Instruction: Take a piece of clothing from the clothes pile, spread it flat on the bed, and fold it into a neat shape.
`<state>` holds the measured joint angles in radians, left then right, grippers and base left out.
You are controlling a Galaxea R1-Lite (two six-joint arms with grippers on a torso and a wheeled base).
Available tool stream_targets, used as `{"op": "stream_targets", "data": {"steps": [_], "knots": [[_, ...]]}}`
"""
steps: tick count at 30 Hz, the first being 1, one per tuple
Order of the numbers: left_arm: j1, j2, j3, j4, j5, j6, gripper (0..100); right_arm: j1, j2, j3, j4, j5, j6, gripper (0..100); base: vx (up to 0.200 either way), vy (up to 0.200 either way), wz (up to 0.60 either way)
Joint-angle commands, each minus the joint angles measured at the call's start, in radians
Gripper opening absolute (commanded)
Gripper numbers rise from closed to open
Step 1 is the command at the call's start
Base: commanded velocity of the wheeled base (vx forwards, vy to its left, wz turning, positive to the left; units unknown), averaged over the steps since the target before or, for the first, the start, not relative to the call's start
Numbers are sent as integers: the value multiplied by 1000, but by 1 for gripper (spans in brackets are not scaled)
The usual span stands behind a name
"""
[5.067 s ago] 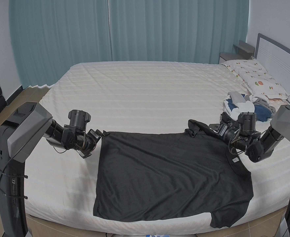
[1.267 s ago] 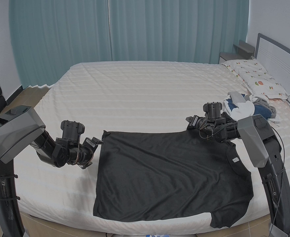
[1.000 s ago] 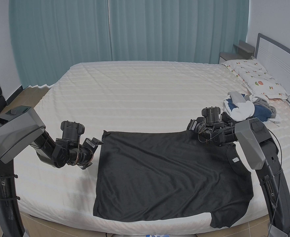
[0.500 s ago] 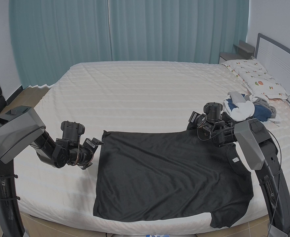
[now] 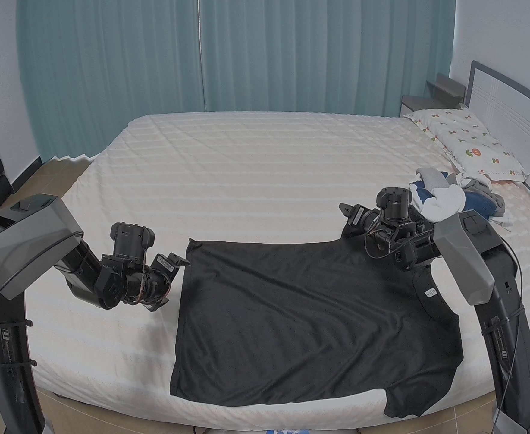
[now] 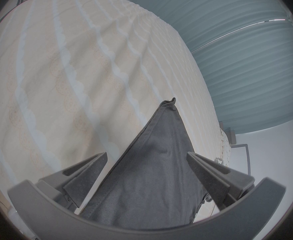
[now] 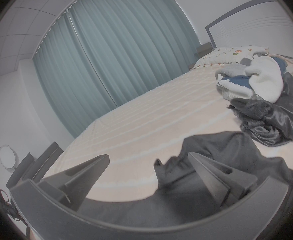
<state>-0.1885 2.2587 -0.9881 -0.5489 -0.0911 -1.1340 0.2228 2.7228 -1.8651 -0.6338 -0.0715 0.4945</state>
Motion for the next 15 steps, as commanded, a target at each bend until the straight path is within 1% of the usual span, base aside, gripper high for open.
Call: {"op": "stream_targets", "data": {"steps": [1, 5, 8, 10, 13, 15], "knots": [[-2, -22, 72, -75, -1, 3, 100, 0, -308, 509, -159, 24, -4, 100, 0, 0, 0], [-11, -67, 128, -115, -3, 5, 100, -25, -463, 813, -262, 78, 7, 100, 0, 0, 0], [-25, -100, 157, -115, -19, 17, 100, -56, -569, 1014, -331, 125, 9, 100, -200, 0, 0], [-37, -126, 183, -114, -27, 54, 100, -82, -632, 1135, -379, 156, 9, 100, -200, 0, 0], [-55, -160, 212, -109, -29, 99, 100, -135, -699, 1285, -426, 194, 9, 100, -200, 0, 0], [-68, -171, 220, -108, -29, 119, 100, -175, -736, 1370, -457, 239, 10, 100, -200, 0, 0]]}}
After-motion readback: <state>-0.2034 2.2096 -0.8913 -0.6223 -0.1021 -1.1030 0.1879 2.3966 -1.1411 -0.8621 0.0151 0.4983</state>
